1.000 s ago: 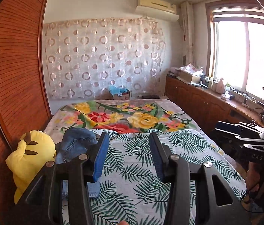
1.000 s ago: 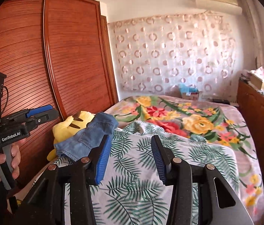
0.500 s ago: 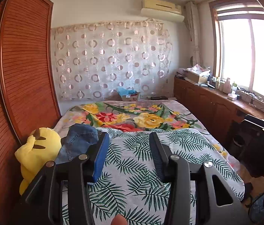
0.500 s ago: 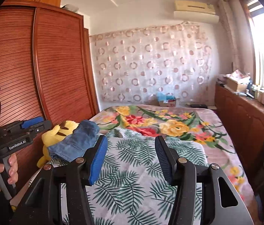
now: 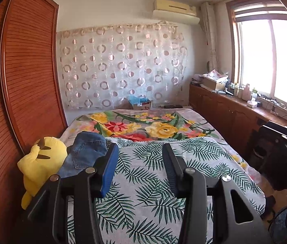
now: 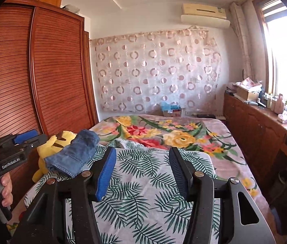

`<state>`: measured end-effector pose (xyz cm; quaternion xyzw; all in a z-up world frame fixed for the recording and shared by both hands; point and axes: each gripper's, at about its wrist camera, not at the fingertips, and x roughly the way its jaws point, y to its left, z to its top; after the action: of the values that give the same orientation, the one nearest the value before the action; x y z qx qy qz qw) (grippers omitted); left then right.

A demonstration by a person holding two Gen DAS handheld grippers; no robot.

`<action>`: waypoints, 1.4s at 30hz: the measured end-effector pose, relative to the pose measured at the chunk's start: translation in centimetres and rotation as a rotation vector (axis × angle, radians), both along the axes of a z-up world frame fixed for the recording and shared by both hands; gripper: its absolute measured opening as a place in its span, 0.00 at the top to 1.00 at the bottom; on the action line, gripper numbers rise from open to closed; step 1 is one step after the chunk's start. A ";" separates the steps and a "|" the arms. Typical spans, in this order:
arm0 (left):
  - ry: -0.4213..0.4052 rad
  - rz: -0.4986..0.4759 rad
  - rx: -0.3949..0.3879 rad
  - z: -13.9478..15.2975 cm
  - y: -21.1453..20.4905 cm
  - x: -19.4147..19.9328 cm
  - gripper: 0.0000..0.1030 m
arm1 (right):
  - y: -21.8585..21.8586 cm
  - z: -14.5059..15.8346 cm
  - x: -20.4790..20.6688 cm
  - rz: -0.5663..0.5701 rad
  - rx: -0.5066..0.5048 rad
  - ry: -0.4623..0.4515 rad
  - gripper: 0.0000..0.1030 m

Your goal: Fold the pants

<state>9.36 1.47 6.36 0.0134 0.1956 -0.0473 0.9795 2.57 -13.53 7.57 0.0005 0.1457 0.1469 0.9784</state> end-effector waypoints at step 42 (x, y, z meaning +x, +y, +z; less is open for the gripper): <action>-0.009 0.007 0.006 0.6 -0.5 -1.0 0.56 | -0.1 -0.3 -0.2 -0.011 -0.008 0.001 0.45</action>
<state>8.36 0.94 6.94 0.0158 0.1913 -0.0434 0.9805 2.32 -13.65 7.24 -0.0025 0.1469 0.1409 0.9791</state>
